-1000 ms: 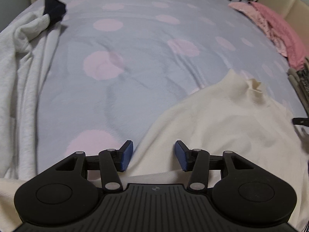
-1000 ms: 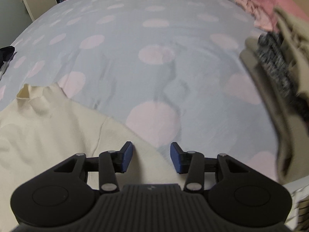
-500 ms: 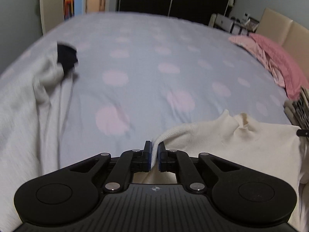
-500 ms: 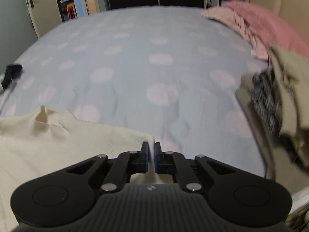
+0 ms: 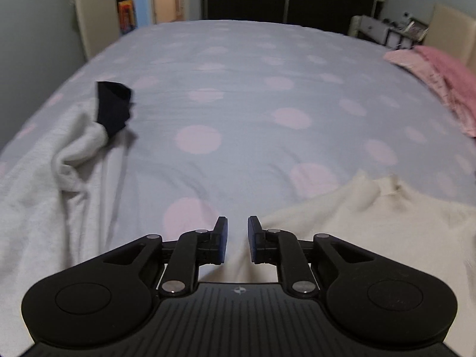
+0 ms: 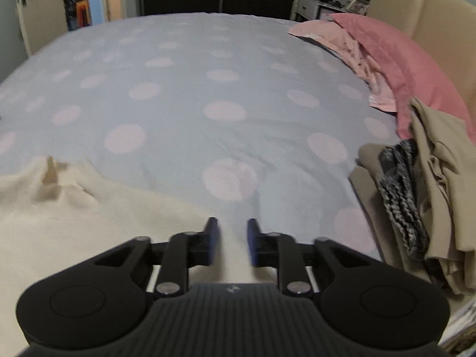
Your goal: Fold clothes
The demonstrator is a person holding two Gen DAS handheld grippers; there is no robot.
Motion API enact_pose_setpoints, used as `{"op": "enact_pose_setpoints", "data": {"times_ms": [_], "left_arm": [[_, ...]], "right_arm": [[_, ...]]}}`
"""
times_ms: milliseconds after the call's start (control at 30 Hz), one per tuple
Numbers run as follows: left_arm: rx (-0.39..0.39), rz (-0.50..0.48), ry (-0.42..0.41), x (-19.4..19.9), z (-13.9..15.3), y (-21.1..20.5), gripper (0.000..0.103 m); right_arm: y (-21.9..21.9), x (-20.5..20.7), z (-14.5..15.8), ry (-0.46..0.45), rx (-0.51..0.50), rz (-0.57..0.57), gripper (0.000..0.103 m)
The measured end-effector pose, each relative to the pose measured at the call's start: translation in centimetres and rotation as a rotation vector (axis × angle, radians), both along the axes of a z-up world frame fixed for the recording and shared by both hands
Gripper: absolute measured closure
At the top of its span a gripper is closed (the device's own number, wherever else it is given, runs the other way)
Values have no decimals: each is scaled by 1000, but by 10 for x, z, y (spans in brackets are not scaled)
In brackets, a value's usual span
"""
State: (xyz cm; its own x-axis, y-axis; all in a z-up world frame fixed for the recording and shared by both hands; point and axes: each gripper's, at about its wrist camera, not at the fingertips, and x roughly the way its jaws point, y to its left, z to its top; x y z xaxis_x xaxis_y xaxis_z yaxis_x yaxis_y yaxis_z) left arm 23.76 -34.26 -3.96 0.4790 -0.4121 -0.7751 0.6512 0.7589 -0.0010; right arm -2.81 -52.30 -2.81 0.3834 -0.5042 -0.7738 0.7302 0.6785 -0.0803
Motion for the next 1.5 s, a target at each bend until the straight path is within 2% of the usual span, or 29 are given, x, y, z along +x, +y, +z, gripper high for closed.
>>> {"op": "enact_pose_setpoints", "data": {"times_ms": [100, 167, 233, 267, 400, 567, 767, 933, 1133, 1367, 1400, 1433, 1500], "left_arm": [[6, 1, 1, 0, 5, 16, 86], [15, 8, -3, -2, 11, 29, 85], [14, 16, 4, -9, 17, 45, 84], [10, 18, 9, -13, 20, 54, 84], [-2, -11, 35, -36, 26, 88, 82], [6, -44, 63, -78, 29, 123, 78], [-8, -66, 107, -123, 32, 157, 77], [-24, -89, 105, -150, 32, 170, 76], [-22, -118, 96, -176, 26, 178, 73], [-22, -126, 94, -188, 20, 179, 73], [-19, -128, 94, -190, 19, 179, 73], [-14, -131, 92, -191, 18, 178, 73], [-4, -140, 86, -194, 16, 177, 73]], "right_arm": [[-1, -12, -2, 14, 18, -21, 77], [-1, -27, 1, 11, 38, -47, 70], [-2, -43, 4, -8, 82, -68, 58], [-1, -53, 6, -18, 107, -77, 56], [15, -96, 13, -33, 147, -72, 55], [50, -141, 18, 26, 135, -22, 55], [90, -197, 15, 25, 232, -30, 53], [123, -233, -5, 41, 309, -30, 54], [141, -250, -35, 123, 291, 2, 55], [147, -253, -50, 121, 300, 35, 53], [148, -251, -49, 120, 306, 47, 61], [150, -250, -49, 120, 312, 58, 75], [154, -247, -52, 136, 313, 76, 79]]}}
